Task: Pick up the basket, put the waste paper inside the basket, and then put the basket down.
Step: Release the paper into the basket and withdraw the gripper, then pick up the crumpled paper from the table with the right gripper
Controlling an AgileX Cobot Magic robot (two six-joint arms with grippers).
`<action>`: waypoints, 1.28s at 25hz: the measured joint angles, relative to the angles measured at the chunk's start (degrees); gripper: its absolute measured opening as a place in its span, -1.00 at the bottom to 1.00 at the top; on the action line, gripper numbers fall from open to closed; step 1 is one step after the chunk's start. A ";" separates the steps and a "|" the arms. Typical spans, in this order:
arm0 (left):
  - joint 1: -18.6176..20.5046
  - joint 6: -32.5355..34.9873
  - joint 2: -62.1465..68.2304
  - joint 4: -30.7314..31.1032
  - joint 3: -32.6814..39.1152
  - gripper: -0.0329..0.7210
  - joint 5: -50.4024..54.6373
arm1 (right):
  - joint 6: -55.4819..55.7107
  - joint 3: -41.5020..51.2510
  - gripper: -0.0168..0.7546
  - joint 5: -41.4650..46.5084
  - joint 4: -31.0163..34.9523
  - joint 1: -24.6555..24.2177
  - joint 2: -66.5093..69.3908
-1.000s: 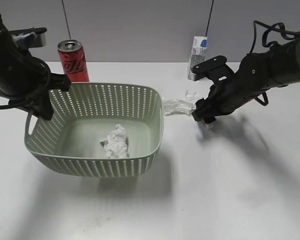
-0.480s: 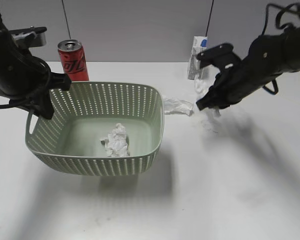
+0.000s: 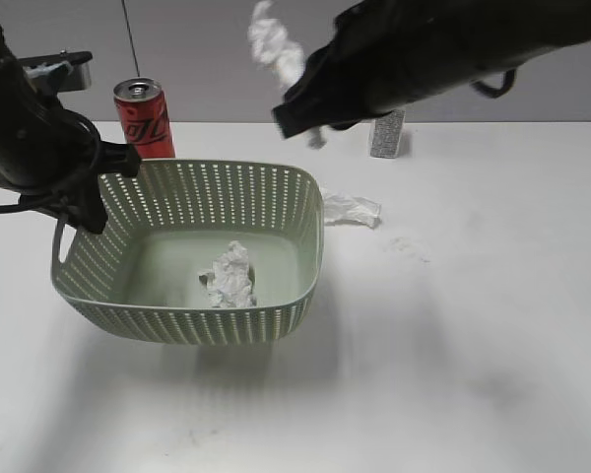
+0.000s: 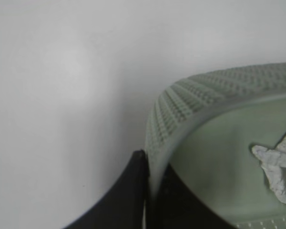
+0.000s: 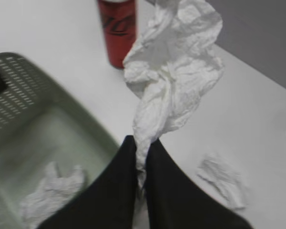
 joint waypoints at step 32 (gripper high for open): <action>0.10 0.00 0.00 0.06 0.00 -0.90 0.35 | 5.22 -5.31 0.44 -17.15 -6.32 -12.83 34.07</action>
